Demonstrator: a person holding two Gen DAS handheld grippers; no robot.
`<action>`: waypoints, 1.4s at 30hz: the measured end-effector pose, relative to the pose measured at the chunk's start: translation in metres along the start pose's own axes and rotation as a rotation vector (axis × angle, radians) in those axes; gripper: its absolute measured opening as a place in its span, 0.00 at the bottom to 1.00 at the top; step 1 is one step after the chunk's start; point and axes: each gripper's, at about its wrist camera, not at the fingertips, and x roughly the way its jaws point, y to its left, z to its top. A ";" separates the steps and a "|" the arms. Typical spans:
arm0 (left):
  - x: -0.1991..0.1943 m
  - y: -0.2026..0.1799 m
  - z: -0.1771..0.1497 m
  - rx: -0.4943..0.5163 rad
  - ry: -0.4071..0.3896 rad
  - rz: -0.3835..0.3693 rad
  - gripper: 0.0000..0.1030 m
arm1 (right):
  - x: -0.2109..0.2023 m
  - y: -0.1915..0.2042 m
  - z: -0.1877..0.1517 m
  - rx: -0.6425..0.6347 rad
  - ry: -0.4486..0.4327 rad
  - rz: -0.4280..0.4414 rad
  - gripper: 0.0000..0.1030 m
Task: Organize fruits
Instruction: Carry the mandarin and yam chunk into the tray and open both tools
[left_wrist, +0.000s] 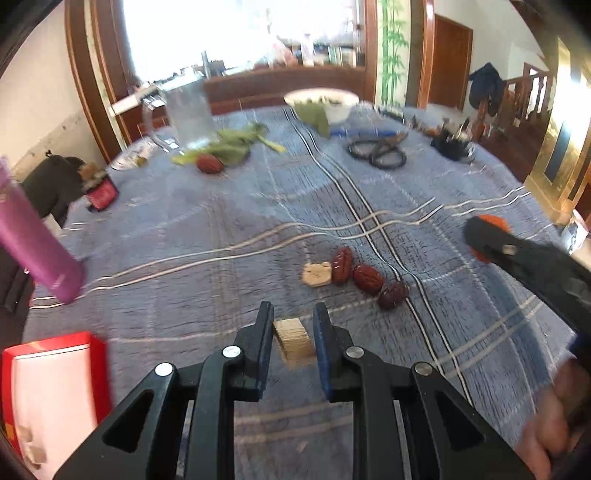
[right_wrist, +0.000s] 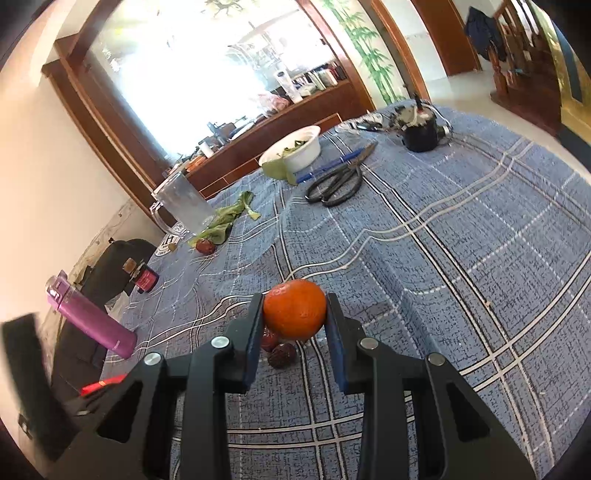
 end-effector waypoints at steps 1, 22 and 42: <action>-0.009 0.004 -0.002 0.000 -0.015 0.004 0.20 | -0.001 0.003 -0.001 -0.019 -0.008 -0.002 0.33; -0.128 0.162 -0.084 -0.166 -0.219 0.331 0.20 | -0.008 0.159 -0.088 -0.391 0.062 0.147 0.33; -0.177 0.265 -0.138 -0.324 -0.330 0.508 0.20 | -0.003 0.302 -0.190 -0.622 0.208 0.334 0.33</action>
